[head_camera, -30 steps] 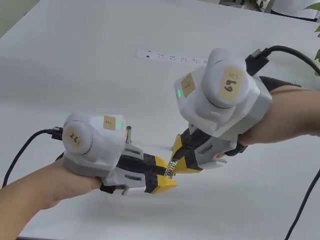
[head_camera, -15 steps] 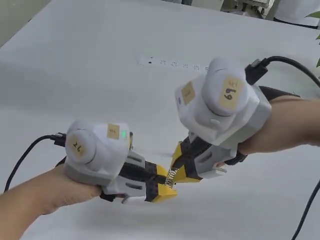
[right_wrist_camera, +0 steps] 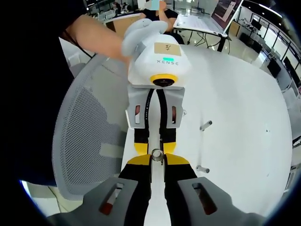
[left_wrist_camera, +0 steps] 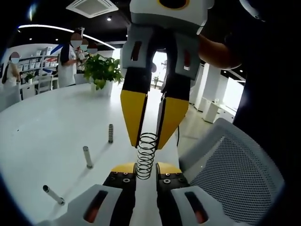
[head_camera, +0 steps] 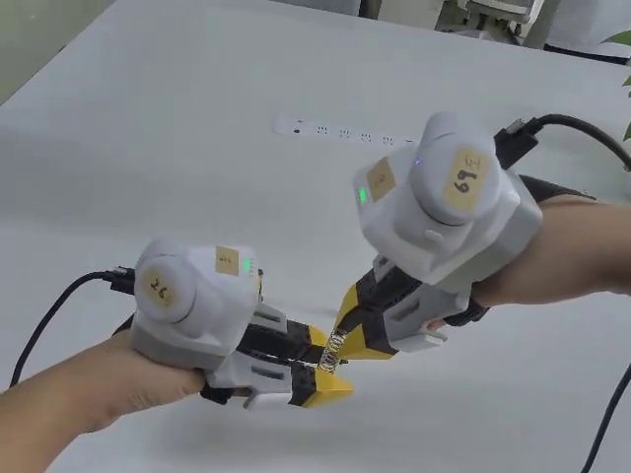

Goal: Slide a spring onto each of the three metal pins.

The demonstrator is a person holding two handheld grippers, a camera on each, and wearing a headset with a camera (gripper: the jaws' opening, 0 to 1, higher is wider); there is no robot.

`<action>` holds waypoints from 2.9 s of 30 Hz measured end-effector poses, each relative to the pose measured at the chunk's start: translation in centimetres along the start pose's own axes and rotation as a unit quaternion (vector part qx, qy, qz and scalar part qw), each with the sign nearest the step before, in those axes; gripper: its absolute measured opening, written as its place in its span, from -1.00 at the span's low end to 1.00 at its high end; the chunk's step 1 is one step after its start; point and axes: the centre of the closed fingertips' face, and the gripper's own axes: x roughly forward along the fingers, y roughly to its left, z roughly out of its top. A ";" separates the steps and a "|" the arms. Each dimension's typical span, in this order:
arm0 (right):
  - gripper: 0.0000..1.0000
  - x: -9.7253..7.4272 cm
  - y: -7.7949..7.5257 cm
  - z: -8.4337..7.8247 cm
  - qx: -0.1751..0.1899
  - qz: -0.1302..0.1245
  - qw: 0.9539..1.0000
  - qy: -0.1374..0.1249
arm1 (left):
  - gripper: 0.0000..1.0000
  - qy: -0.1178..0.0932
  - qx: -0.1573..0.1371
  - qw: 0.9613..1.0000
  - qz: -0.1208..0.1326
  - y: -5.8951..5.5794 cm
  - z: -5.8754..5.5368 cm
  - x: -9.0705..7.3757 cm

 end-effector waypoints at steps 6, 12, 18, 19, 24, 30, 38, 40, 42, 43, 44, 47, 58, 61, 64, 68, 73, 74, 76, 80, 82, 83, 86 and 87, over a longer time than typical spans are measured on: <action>-0.87 0.1 0.0 -0.3 -0.007 -0.002 1.000 0.007 | -0.78 0.006 0.007 1.000 0.007 0.2 -0.3 -0.3; -0.87 -0.1 -0.2 -0.4 -0.014 -0.011 1.000 0.006 | -0.67 0.002 0.011 1.000 0.022 0.8 -0.2 -0.9; -0.87 -0.2 -0.4 -0.5 -0.016 -0.016 1.000 0.005 | -0.59 -0.005 0.009 0.999 0.036 1.2 -0.1 -1.6; -0.87 -0.2 -0.5 -0.5 -0.016 -0.018 1.000 0.003 | -0.57 -0.006 0.009 0.999 0.037 1.2 -0.1 -1.7; -0.87 -0.3 -0.7 -0.5 -0.016 -0.022 1.000 0.002 | -0.51 -0.006 0.010 0.999 0.047 1.5 -0.2 -2.3; -0.87 -0.3 -0.8 -0.7 -0.015 -0.026 1.000 0.002 | -0.44 -0.005 0.001 0.998 0.059 2.0 -0.7 -3.1; -0.87 -0.3 -1.2 -1.2 -0.014 -0.033 0.999 0.006 | -0.32 -0.007 -0.005 0.997 0.078 2.5 -1.0 -4.3; -0.87 -0.2 -1.2 -1.2 -0.011 -0.033 0.999 0.004 | -0.29 -0.008 -0.006 0.997 0.082 2.6 -1.0 -4.4; -0.87 -0.2 -1.3 -1.3 -0.011 -0.035 0.999 0.006 | -0.28 -0.009 -0.007 0.996 0.084 2.7 -1.0 -4.6; -0.87 -0.2 -1.3 -1.3 -0.011 -0.035 0.999 0.006 | -0.27 -0.010 -0.008 0.996 0.086 2.7 -1.0 -4.7; -0.87 -0.2 -1.3 -1.4 -0.010 -0.035 0.999 0.006 | -0.27 -0.010 -0.007 0.996 0.087 2.7 -1.0 -4.8; -0.87 -0.2 -1.3 -1.5 -0.003 -0.035 0.999 0.004 | -0.20 -0.005 -0.003 0.995 0.096 2.9 -1.3 -5.2; -0.87 -0.5 -1.7 -2.2 0.001 -0.047 0.999 0.007 | 0.02 -0.004 -0.012 0.992 0.123 3.6 -2.1 -6.9; -0.87 -0.4 -1.7 -2.5 0.002 -0.047 0.999 0.008 | 0.09 -0.002 -0.013 0.991 0.132 3.7 -2.5 -7.3; -0.87 -0.4 -1.7 -2.7 0.003 -0.048 0.999 0.010 | 0.19 -0.004 -0.019 0.990 0.139 3.8 -2.7 -7.8; -0.87 -0.5 -1.7 -3.0 0.004 -0.050 0.999 0.013 | 0.36 -0.009 -0.022 0.988 0.152 4.2 -2.9 -8.6; -0.87 -0.6 -1.8 -3.2 0.005 -0.052 0.999 0.016 | 0.54 -0.010 -0.027 0.985 0.169 4.7 -3.3 -9.8; -0.87 -0.7 -1.8 -3.2 0.004 -0.054 0.998 0.017 | 0.58 -0.009 -0.027 0.985 0.172 4.8 -3.4 -9.9; -0.87 -0.7 -1.8 -3.3 0.005 -0.053 0.998 0.017 | 0.62 -0.008 -0.025 0.984 0.179 4.9 -3.6 -10.2; -0.87 -0.7 -1.9 -3.3 0.004 -0.056 0.998 0.017 | 0.73 -0.006 -0.026 0.982 0.189 5.2 -3.9 -10.6; -0.87 -0.8 -2.0 -3.4 0.005 -0.057 0.998 0.017 | 0.77 -0.008 -0.028 0.981 0.193 5.2 -4.0 -10.8; -0.87 -0.8 -2.0 -3.4 0.004 -0.058 0.998 0.017 | 0.82 -0.009 -0.027 0.980 0.196 5.3 -4.0 -10.9; -0.87 -0.8 -2.1 -3.6 0.006 -0.058 0.998 0.019 | 0.90 -0.008 -0.030 0.980 0.198 5.3 -4.2 -11.1; -0.87 -0.9 -2.2 -3.7 0.004 -0.061 0.998 0.020 | 0.92 -0.009 -0.030 0.979 0.203 5.5 -4.2 -11.2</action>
